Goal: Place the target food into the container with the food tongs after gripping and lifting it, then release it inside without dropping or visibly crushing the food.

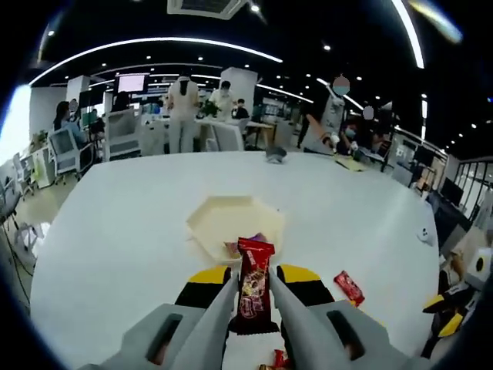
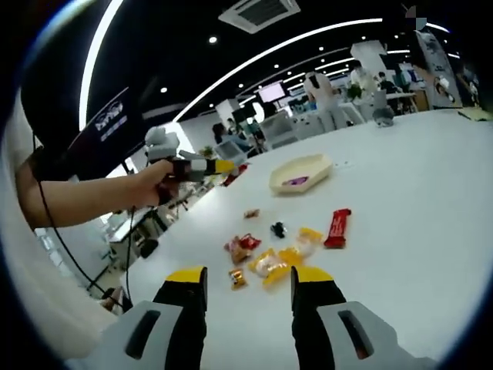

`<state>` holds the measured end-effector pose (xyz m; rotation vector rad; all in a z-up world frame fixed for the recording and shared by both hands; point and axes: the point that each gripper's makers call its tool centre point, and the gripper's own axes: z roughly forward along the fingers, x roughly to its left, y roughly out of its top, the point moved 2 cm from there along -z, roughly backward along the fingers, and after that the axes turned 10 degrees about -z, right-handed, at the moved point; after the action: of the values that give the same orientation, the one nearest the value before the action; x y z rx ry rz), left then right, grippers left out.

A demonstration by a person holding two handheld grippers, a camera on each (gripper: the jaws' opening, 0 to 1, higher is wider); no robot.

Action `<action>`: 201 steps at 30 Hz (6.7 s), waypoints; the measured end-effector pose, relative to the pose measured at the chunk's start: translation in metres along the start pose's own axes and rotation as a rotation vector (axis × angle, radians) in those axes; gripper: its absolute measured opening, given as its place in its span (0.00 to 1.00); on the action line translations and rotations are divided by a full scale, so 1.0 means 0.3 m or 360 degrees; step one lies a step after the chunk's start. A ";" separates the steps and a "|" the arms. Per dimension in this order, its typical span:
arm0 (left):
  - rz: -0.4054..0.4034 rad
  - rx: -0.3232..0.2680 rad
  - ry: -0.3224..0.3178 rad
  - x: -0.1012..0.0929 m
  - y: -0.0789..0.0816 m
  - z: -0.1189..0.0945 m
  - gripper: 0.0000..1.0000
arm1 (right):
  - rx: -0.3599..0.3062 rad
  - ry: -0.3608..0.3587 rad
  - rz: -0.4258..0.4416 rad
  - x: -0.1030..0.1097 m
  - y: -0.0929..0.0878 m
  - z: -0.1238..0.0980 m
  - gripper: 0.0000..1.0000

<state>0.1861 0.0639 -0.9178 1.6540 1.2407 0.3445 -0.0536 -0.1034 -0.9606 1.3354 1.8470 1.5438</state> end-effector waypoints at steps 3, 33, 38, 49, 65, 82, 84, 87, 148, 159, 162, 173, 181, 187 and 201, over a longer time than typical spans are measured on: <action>0.0008 0.0016 -0.0018 -0.010 0.003 0.014 0.22 | 0.0003 -0.0022 0.0005 -0.001 -0.005 -0.010 0.44; -0.0046 -0.0052 -0.0062 -0.015 0.082 0.043 0.22 | 0.0027 0.0004 -0.0011 0.011 -0.002 0.007 0.50; -0.0029 -0.0057 -0.0070 -0.025 0.104 0.052 0.22 | 0.0018 -0.0005 -0.0012 0.003 0.002 0.002 0.52; 0.0005 -0.0050 -0.0099 -0.037 0.141 0.108 0.22 | -0.0022 -0.0087 0.0005 -0.037 0.013 -0.005 0.53; -0.0003 -0.0056 -0.0140 -0.032 0.168 0.129 0.22 | -0.0026 -0.0156 -0.0004 -0.050 0.023 -0.005 0.54; -0.0016 -0.0063 -0.0137 -0.002 0.180 0.137 0.22 | -0.0006 -0.0194 -0.0029 -0.034 0.005 -0.035 0.54; -0.0010 -0.0060 -0.0139 -0.001 0.179 0.148 0.22 | -0.0005 -0.0202 -0.0023 -0.039 0.004 -0.038 0.54; -0.0005 -0.0053 -0.0140 -0.001 0.178 0.160 0.22 | -0.0004 -0.0208 -0.0021 -0.041 0.005 -0.038 0.54; 0.0031 0.0063 -0.0117 0.091 0.174 0.374 0.22 | 0.0070 -0.0248 0.0013 -0.098 -0.013 0.001 0.55; 0.0024 0.0112 -0.0112 0.120 0.144 0.430 0.22 | 0.0104 -0.0265 0.0025 -0.113 -0.019 0.018 0.55; 0.0026 0.0125 -0.0109 0.131 0.138 0.443 0.22 | 0.0115 -0.0267 0.0030 -0.117 -0.021 0.023 0.55; 0.0021 0.0163 -0.0093 0.178 0.117 0.494 0.22 | 0.0158 -0.0268 0.0034 -0.117 -0.036 0.032 0.55; 0.0030 0.0192 -0.0086 0.192 0.101 0.530 0.22 | 0.0169 -0.0275 0.0043 -0.121 -0.041 0.038 0.55; 0.0037 0.0216 -0.0075 0.209 0.082 0.559 0.22 | 0.0182 -0.0284 0.0053 -0.125 -0.050 0.037 0.55; 0.0033 0.0235 -0.0026 0.233 0.053 0.590 0.24 | 0.0197 -0.0295 0.0066 -0.141 -0.059 0.036 0.54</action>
<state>0.3504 0.0283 -1.0084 1.7929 1.2627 0.2569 -0.0327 -0.1319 -0.9915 1.5256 1.8339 1.2943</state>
